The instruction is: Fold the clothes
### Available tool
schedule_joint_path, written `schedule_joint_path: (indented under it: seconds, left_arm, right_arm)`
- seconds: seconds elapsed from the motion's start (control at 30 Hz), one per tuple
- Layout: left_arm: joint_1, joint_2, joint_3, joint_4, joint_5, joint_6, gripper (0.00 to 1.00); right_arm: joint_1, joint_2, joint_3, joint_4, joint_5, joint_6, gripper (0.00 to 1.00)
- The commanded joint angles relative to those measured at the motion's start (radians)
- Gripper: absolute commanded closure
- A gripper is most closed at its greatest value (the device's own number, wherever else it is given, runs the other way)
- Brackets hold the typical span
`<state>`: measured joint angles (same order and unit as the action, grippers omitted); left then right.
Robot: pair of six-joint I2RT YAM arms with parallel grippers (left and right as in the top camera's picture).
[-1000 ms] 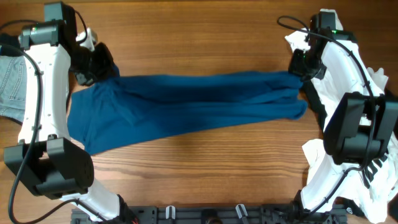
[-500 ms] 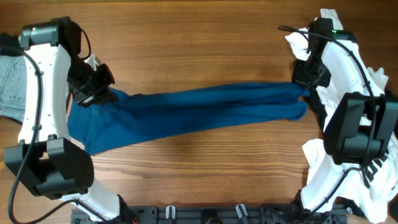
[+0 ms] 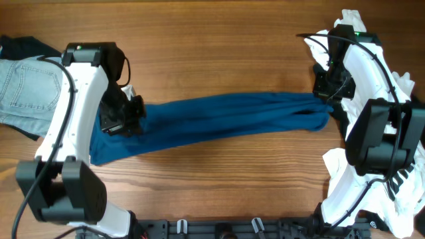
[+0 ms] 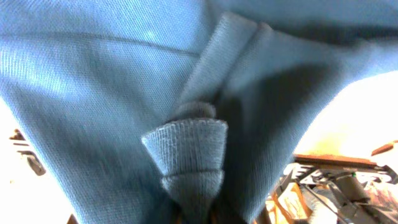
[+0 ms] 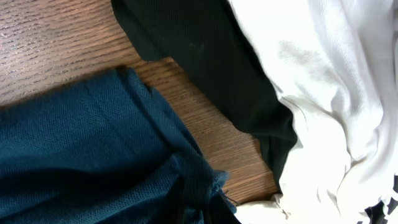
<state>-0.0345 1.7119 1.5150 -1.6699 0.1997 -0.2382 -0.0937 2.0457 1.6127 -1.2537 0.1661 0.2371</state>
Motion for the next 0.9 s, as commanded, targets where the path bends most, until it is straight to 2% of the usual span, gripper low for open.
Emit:
schedule_joint_path:
  seconds: [0.0, 0.03, 0.07, 0.27, 0.33, 0.37, 0.4, 0.47, 0.53, 0.67, 0.77, 0.87]
  left_arm:
    - [-0.002, -0.011, -0.011, 0.089, -0.107, -0.077, 0.85]
    - [-0.002, -0.011, -0.014, 0.108, -0.116, -0.095, 0.85]
    - [-0.002, -0.011, -0.029, 0.164, -0.156, -0.117, 0.81]
    - [0.002, -0.010, -0.129, 0.430, -0.194, -0.137, 0.85]
    - [0.004, -0.010, -0.156, 0.449, -0.201, -0.137, 0.76]
    - [0.007, -0.010, -0.158, 0.430, -0.202, -0.137, 0.65]
    - [0.009, -0.010, -0.159, 0.425, -0.201, -0.137, 0.66]
    - [0.010, -0.010, -0.162, 0.433, -0.200, -0.138, 0.80]
    - [0.010, -0.010, -0.185, 0.453, -0.188, -0.137, 0.84]
    - [0.010, -0.010, -0.299, 0.529, -0.154, -0.145, 0.80]
    - [0.010, -0.010, -0.351, 0.589, -0.132, -0.145, 0.77]
    - [0.010, -0.010, -0.402, 0.685, -0.130, -0.144, 0.74]
  right_arm:
    - [-0.005, -0.017, 0.010, -0.003, 0.037, -0.010, 0.92]
    - [-0.005, -0.017, 0.010, -0.005, 0.037, -0.010, 0.92]
    - [-0.005, -0.017, 0.010, -0.005, 0.036, -0.010, 0.92]
    - [-0.005, -0.017, 0.010, -0.005, 0.037, -0.010, 0.92]
    - [-0.005, -0.017, 0.010, -0.004, 0.036, -0.010, 0.92]
    - [-0.005, -0.017, 0.010, -0.005, 0.036, -0.010, 0.85]
    - [-0.005, -0.017, 0.010, -0.005, 0.036, -0.030, 0.81]
    - [-0.005, -0.017, 0.010, -0.008, 0.027, -0.058, 0.81]
    - [-0.006, -0.017, 0.010, -0.009, -0.026, -0.103, 0.79]
    - [-0.046, -0.017, 0.010, -0.076, -0.044, -0.109, 0.64]
    - [-0.108, -0.017, 0.010, -0.111, -0.303, -0.272, 0.62]
    - [-0.114, -0.017, 0.010, -0.096, -0.323, -0.256, 0.61]
